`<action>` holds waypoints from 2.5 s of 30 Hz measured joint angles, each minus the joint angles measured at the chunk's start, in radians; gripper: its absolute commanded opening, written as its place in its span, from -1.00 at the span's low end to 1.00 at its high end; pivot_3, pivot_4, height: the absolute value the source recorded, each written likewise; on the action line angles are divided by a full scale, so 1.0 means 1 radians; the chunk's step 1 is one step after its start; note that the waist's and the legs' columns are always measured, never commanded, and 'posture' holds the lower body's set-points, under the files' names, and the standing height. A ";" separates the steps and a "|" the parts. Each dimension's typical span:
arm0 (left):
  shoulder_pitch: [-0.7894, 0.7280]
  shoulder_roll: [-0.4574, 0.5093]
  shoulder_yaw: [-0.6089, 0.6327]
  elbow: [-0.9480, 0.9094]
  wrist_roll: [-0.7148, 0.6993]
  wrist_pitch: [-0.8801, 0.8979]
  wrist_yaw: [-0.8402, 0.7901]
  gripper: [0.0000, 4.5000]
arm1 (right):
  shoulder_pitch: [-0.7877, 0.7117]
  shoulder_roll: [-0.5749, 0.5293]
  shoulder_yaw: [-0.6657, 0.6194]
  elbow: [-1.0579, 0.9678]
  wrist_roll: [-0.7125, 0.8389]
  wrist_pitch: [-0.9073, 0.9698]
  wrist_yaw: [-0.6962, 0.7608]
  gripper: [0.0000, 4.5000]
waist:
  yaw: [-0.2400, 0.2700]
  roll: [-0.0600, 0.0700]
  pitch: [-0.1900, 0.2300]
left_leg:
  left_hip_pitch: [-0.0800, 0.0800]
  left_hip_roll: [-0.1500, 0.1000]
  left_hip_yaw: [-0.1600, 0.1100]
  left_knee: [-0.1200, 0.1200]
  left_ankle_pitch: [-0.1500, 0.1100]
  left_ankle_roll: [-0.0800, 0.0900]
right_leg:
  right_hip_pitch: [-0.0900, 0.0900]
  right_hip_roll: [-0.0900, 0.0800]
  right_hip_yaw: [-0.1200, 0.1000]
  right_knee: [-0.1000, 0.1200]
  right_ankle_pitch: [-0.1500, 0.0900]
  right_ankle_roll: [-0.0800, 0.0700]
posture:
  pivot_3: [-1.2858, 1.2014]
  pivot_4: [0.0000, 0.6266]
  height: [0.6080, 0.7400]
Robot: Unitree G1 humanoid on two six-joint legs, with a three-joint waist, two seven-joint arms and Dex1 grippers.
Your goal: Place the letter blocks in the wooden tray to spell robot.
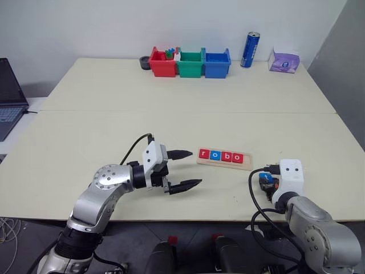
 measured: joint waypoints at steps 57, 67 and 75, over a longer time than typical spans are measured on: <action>0.006 0.011 -0.016 -0.007 -0.007 0.001 -0.043 1.00 | -0.199 -0.778 0.185 1.028 0.084 -1.315 1.250 -0.35 | 0.001 -0.003 0.003 | 0.001 0.000 0.003 0.001 0.000 0.001 | 0.001 0.000 0.000 -0.001 0.000 0.001 | 0.03 -0.52 1.00; -0.001 0.007 -0.016 -0.007 -0.007 0.002 -0.041 1.00 | -0.424 -0.686 0.244 1.027 0.066 -1.264 1.218 -0.35 | 0.000 -0.002 0.003 | 0.002 0.000 0.003 0.001 0.000 0.001 | 0.001 0.000 0.000 0.000 0.001 0.000 | 0.03 -0.52 1.00; 0.004 0.015 -0.009 -0.011 -0.007 0.009 -0.037 1.00 | -0.474 -0.670 0.295 1.155 0.007 -1.334 1.222 -0.35 | 0.002 -0.002 0.003 | 0.001 0.000 0.003 0.001 0.000 0.001 | 0.001 -0.001 0.000 0.000 0.003 -0.003 | 0.03 -0.52 1.00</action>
